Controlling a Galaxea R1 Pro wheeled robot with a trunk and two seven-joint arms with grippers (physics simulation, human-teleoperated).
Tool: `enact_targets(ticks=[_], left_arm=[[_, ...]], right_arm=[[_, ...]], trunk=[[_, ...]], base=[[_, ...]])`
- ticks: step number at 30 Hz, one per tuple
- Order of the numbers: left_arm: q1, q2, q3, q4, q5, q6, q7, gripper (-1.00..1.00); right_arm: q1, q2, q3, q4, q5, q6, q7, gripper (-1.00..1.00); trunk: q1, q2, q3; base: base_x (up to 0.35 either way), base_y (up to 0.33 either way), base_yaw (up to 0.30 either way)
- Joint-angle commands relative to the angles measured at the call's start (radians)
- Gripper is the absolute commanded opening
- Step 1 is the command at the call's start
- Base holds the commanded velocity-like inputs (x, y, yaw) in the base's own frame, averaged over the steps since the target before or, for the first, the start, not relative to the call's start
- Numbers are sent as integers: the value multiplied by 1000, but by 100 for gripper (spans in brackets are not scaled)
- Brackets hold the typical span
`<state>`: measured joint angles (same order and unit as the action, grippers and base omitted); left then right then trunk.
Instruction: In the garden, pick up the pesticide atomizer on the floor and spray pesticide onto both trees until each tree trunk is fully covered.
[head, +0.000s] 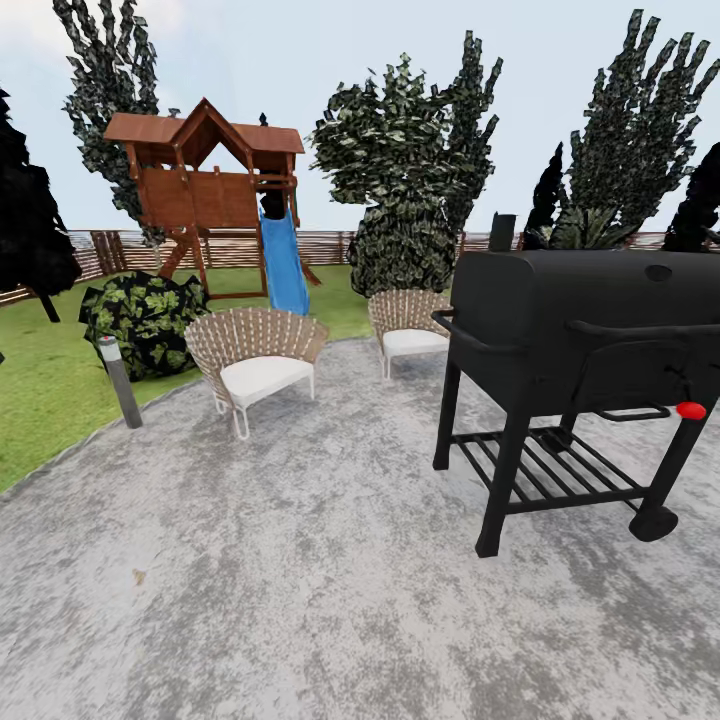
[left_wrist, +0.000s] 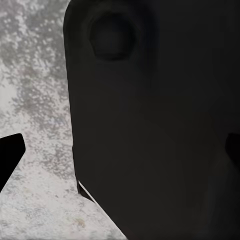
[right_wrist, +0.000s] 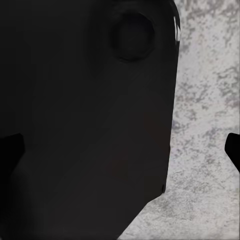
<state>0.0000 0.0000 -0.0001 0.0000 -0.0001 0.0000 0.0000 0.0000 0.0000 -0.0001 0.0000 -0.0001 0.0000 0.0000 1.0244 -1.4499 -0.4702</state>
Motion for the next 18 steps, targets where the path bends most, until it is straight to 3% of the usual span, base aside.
enact_targets(ticks=[1,18], left_arm=[[0,0,0,0,0,0,0,100],[3,-8,0,-10,-1,-2,-2,100]], right_arm=[[0,0,0,0,0,0,0,100],[-2,-2,4,0,-2,-2,1,100]], trunk=[[1,0,0],[1,0,0]], base=[[0,0,0],[0,0,0]])
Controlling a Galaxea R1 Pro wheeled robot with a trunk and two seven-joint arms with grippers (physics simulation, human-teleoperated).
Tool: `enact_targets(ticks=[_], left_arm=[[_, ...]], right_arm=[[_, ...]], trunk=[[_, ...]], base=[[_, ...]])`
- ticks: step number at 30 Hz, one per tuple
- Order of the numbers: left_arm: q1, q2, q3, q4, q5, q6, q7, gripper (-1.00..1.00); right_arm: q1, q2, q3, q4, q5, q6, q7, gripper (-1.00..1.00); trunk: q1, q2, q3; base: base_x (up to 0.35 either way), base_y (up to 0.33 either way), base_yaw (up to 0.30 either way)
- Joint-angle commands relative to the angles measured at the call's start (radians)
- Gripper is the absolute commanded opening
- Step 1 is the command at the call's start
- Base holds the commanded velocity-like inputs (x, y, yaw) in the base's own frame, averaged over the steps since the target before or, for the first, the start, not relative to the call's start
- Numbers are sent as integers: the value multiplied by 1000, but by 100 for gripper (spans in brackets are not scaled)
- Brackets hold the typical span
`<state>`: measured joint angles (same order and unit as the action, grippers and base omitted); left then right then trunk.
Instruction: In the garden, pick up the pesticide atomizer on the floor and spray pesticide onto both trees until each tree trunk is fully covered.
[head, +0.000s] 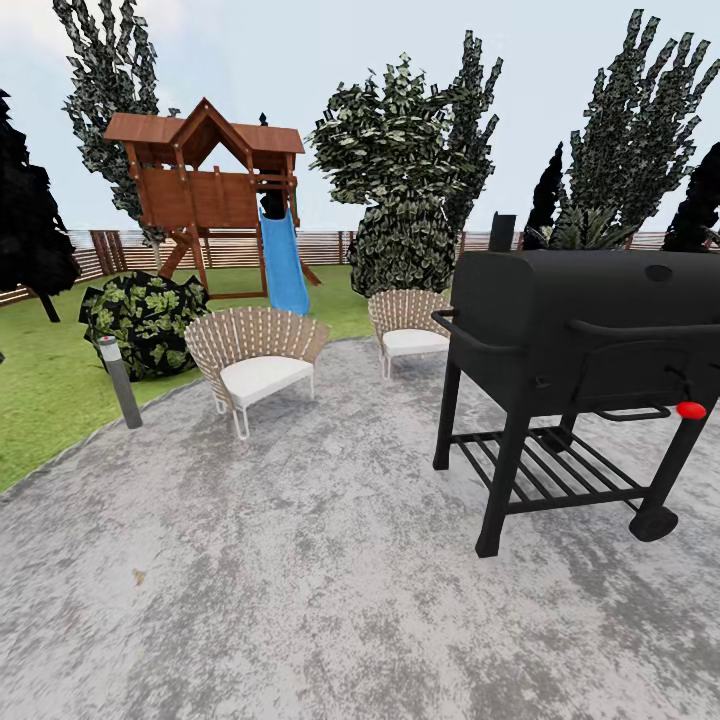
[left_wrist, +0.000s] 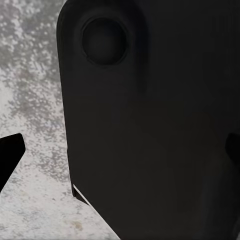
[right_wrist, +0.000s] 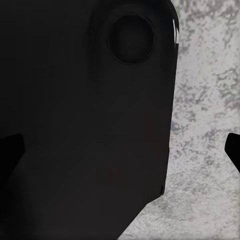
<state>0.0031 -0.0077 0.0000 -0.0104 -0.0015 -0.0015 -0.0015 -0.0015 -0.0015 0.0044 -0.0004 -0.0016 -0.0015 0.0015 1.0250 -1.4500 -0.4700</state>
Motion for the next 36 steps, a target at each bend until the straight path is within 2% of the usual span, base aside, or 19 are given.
enact_targets(ticks=[1,6,14,15,18,19,22,23,24,25,26,27,28,29,32,36], left_arm=[[0,0,0,0,0,0,0,100],[0,0,-2,2,1,-1,-2,100],[45,-44,-4,-43,6,-12,-11,100],[122,-46,-5,-83,6,-13,-12,100],[127,-47,-4,-87,6,-25,-12,100],[128,-46,-2,-89,6,-85,-12,100],[129,-37,-3,-93,7,-128,-12,100],[129,-33,-3,-297,8,-149,-9,100],[129,-33,-3,-410,7,-131,-9,100],[122,-33,6,-609,7,-7,-5,100],[111,-32,14,-661,7,55,-1,100],[-157,-28,141,-508,5,256,18,100],[-186,-24,152,-455,5,218,19,100],[-242,-7,176,-349,5,61,19,100],[-277,7,193,-281,3,-79,17,100],[-293,15,202,-249,2,-147,16,100]], right_arm=[[0,0,0,0,0,0,0,100],[0,0,1,3,1,0,0,100],[-2,-8,3,14,-4,-3,0,100],[-2,-8,3,12,-4,-3,0,100],[-3,-8,3,9,-4,-4,1,100],[-4,-8,4,8,-2,-4,1,100],[-4,-20,3,-9,-3,-6,1,100],[-7,-77,0,-130,-3,-115,-17,100],[-9,-108,-1,-207,-6,-152,-51,100],[-18,-155,-6,-338,-8,-169,-124,100],[-33,-164,-7,-365,-8,-157,-145,100],[-247,-194,-8,-219,-4,83,-209,100],[-265,-195,-7,-195,-4,80,-210,100],[-301,-197,-6,-149,-3,17,-207,100],[-323,-199,-7,-120,-4,-77,-203,100],[-333,-200,-7,-106,-4,-125,-200,100]], trunk=[[0,0,0],[0,0,0],[0,0,0],[0,0,0],[0,0,0],[0,0,0],[0,0,0],[0,0,0],[0,0,0],[0,0,0],[0,0,0],[0,0,0],[0,0,0],[0,0,0],[0,0,0],[0,0,0]], base=[[0,0,0],[0,0,0],[0,0,0],[0,0,0],[0,0,0],[0,0,0],[0,0,0],[0,0,0],[0,0,0],[0,0,0],[0,0,0],[0,0,0],[0,0,0],[0,0,0],[0,0,0],[0,0,0]])
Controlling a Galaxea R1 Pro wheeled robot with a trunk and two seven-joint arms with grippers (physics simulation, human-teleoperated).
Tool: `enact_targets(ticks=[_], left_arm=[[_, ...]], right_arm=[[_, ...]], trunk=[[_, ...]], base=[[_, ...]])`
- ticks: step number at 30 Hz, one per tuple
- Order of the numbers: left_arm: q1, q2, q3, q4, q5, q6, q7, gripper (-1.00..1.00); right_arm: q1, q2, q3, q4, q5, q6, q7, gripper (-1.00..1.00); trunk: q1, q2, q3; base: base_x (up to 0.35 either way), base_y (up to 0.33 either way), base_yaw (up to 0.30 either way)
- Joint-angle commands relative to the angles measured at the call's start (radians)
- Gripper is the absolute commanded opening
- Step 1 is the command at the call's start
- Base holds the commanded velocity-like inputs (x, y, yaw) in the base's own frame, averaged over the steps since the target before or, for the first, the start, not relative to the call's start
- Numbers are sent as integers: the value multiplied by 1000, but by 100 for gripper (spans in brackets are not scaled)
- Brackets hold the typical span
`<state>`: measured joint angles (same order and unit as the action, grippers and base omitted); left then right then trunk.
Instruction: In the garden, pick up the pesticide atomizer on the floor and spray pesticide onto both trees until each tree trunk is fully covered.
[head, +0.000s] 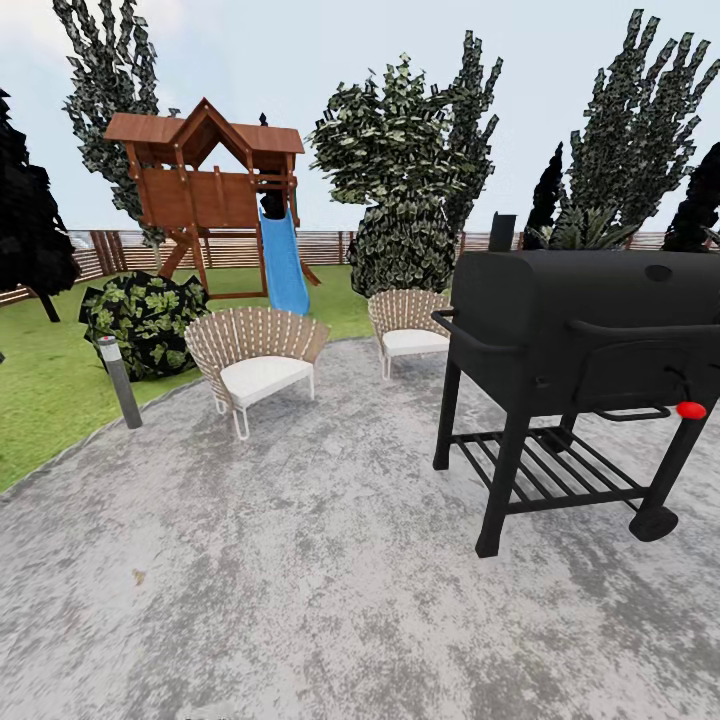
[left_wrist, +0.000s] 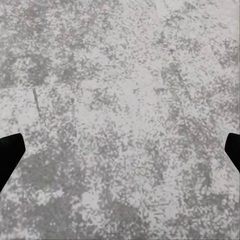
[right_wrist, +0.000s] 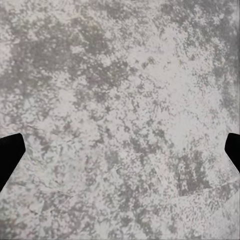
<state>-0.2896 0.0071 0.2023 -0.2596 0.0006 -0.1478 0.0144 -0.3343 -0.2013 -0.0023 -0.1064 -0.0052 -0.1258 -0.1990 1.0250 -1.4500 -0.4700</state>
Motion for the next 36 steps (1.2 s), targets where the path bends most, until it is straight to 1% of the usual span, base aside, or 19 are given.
enact_targets(ticks=[1,3,7,11,24,36], left_arm=[[-3,2,2,6,0,-13,0,100],[-5,6,3,9,0,-21,0,100],[-7,18,4,16,-1,-32,1,100],[-8,21,5,20,-1,-33,1,100],[-8,23,5,22,-1,-35,2,100],[-8,22,5,22,-1,-35,2,100]], right_arm=[[-2,1,1,4,1,-8,0,100],[-3,6,1,6,2,-15,0,100],[-4,27,1,11,3,-24,0,100],[-5,36,1,12,4,-26,0,100],[-5,47,2,33,4,-27,1,100],[-5,48,2,34,4,-26,1,100]], trunk=[[0,0,0],[0,0,0],[0,0,0],[0,0,0],[0,0,0],[0,0,1]], base=[[0,0,0],[0,0,0],[0,0,-2],[0,0,-96],[0,0,-267],[0,0,-289]])
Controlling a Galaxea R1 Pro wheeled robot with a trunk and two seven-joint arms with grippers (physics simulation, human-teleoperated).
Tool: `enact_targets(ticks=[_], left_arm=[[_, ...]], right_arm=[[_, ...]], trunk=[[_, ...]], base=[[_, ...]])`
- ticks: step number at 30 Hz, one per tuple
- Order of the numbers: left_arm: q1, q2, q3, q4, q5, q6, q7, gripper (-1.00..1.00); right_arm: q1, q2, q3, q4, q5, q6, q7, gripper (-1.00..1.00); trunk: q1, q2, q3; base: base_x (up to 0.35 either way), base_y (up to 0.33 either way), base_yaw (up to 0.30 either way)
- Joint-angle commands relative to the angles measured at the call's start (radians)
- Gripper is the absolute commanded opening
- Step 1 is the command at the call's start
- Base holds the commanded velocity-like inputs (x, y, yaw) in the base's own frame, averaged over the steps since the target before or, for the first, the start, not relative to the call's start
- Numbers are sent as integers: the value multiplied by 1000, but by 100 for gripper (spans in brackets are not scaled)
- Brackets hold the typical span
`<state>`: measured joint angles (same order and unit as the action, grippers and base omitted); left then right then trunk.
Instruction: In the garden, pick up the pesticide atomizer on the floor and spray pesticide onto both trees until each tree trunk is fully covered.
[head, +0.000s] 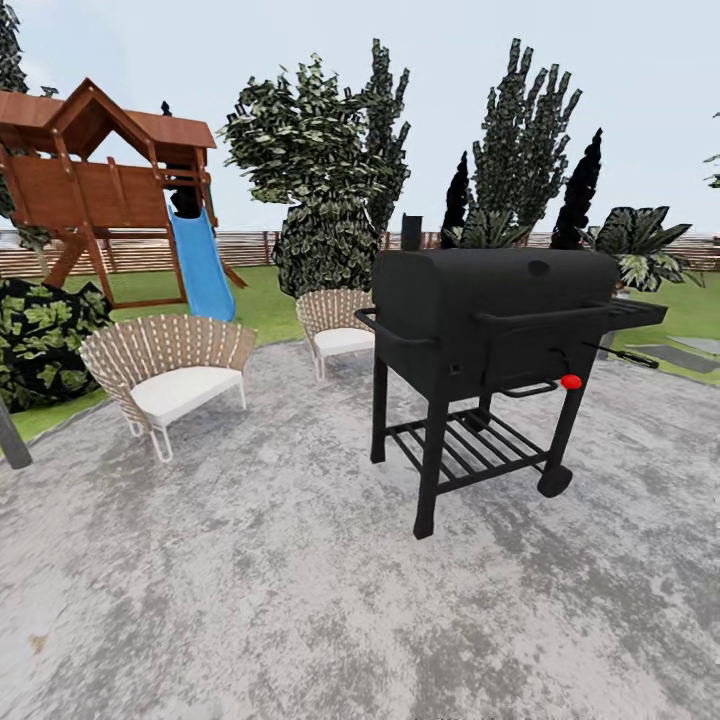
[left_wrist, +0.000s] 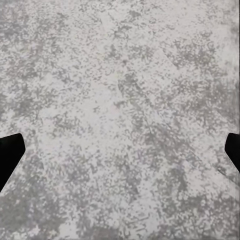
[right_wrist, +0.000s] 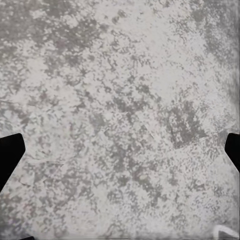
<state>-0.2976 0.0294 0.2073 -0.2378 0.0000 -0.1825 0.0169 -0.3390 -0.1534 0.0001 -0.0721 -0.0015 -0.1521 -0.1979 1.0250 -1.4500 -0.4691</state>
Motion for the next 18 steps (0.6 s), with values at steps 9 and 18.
enact_targets(ticks=[9,18], left_arm=[[0,0,0,0,0,0,0,100],[0,0,1,0,0,0,0,100]], right_arm=[[0,3,0,0,0,-1,1,100],[0,6,-1,1,0,-1,1,100]], trunk=[[0,0,4],[0,0,9]], base=[[0,0,-289],[0,0,-290]])
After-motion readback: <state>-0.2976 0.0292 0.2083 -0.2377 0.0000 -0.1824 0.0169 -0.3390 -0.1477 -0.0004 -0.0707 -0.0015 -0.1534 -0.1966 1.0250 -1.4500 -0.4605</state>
